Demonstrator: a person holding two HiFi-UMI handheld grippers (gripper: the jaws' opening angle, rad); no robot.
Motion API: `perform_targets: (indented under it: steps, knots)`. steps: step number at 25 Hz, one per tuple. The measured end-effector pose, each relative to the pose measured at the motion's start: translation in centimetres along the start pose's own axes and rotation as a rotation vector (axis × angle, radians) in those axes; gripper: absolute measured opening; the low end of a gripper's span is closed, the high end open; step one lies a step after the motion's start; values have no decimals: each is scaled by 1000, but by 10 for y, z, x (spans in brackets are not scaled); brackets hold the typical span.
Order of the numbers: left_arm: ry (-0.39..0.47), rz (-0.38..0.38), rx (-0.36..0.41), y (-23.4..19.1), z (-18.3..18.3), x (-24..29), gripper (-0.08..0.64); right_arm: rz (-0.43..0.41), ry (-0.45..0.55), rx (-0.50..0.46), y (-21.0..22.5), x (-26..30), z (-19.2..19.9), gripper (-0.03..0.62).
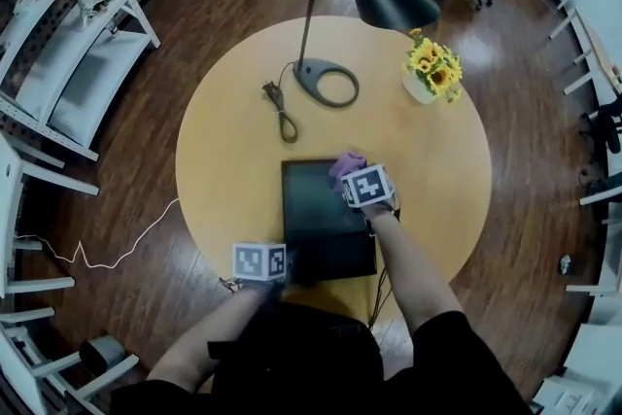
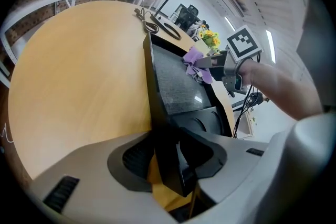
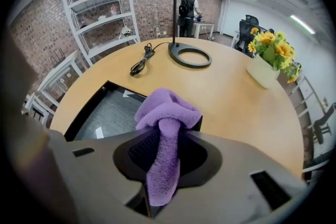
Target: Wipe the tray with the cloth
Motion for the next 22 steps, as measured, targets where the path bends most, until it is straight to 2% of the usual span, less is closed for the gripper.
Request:
perform_targets:
  steps: [3,5,7,10,13,16,22]
  knots:
    - [-3,3,-15,1,0,3,155,61,-5,-28,-1,-3,3,91]
    - [-12,6,0,2,0,3,155,52,-1,-22,-7,-9,5,91]
    - [-14,13,13,2,0,4,155,-15,20,-14,-19,-15,6,91]
    - [-8,28,19,1,-1,3,155,-177,48,-2,-56,-20,1,91]
    - [-7,42,-2,0,-1,3,155,-273,12,30,-103,-11,4,91]
    - [-10,51,0,1,-2,5,155,-253,-10,56,-123,1,14,90]
    - [-10,64,-12,-4,-1,5,155,-192,-42,69,-98,5,21,91]
Point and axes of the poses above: the fingertips, and each gripper's own axes: x forward along the fingers, y to its right, z out of its underside, the point moved 10 cm from there along -x, backward along the fingers, and after that the axes turned 5 degrees about y, right-handed, at the moved point
